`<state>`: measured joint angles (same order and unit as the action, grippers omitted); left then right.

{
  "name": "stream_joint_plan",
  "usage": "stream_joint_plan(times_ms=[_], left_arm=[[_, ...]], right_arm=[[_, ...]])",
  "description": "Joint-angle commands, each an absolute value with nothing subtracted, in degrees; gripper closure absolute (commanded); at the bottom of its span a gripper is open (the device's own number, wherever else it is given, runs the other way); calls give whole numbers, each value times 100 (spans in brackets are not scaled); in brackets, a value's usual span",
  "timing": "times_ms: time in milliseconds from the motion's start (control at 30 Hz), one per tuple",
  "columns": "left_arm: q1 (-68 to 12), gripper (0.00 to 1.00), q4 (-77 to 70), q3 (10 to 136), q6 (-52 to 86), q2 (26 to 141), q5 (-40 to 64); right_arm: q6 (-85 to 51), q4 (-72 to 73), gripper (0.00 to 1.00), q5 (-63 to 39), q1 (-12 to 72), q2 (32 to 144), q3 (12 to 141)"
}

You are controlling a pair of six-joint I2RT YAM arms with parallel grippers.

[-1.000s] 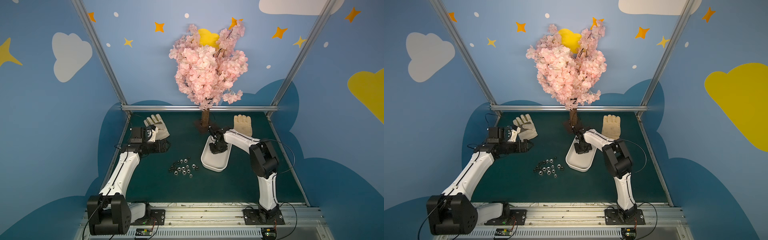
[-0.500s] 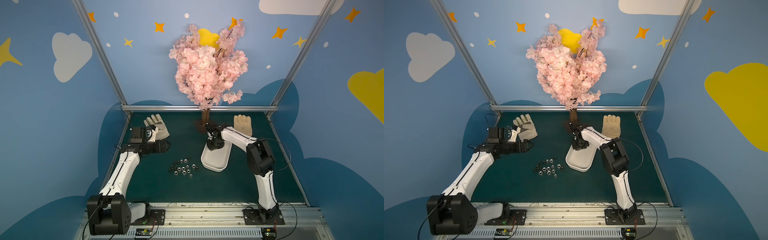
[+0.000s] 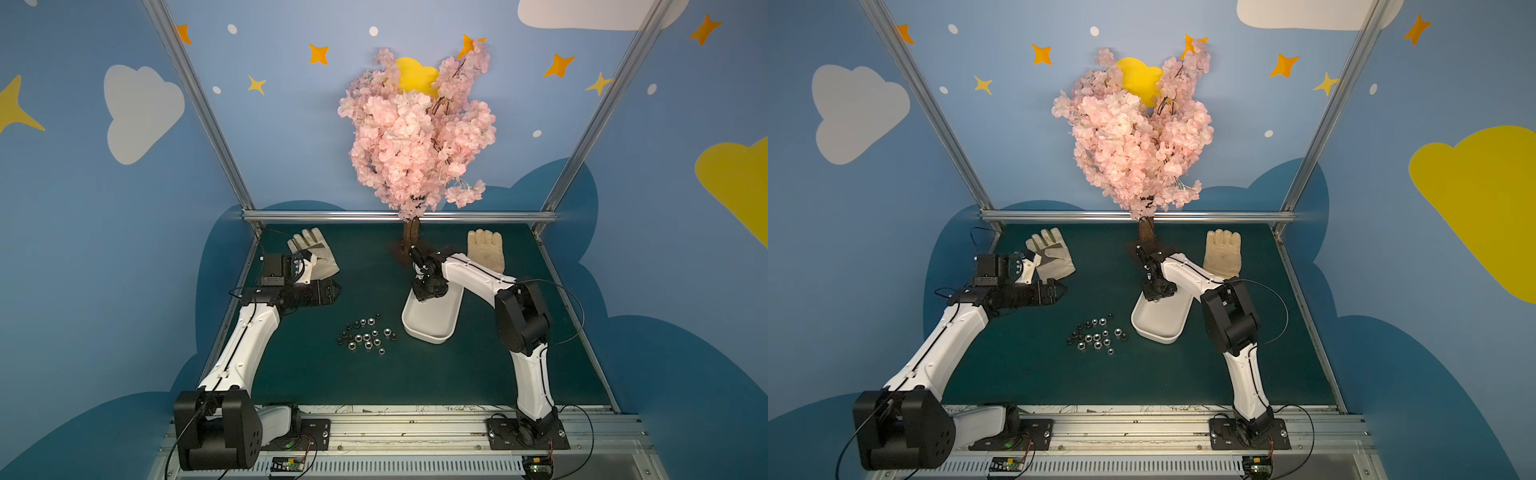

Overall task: Put the nuts on the desktop into the storage box
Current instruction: Place the nut in the storage box, then adjust the storage box at the center of the board.

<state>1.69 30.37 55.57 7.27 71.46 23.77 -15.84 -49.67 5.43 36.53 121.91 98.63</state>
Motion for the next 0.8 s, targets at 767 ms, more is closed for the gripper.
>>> stream_joint_plan(times_ms=[767], left_arm=[[148, 0, 3010, 5460, 711, 7059, 2260]], right_arm=[[-1116, -4815, 53, 389, 5018, 12252, 11167]])
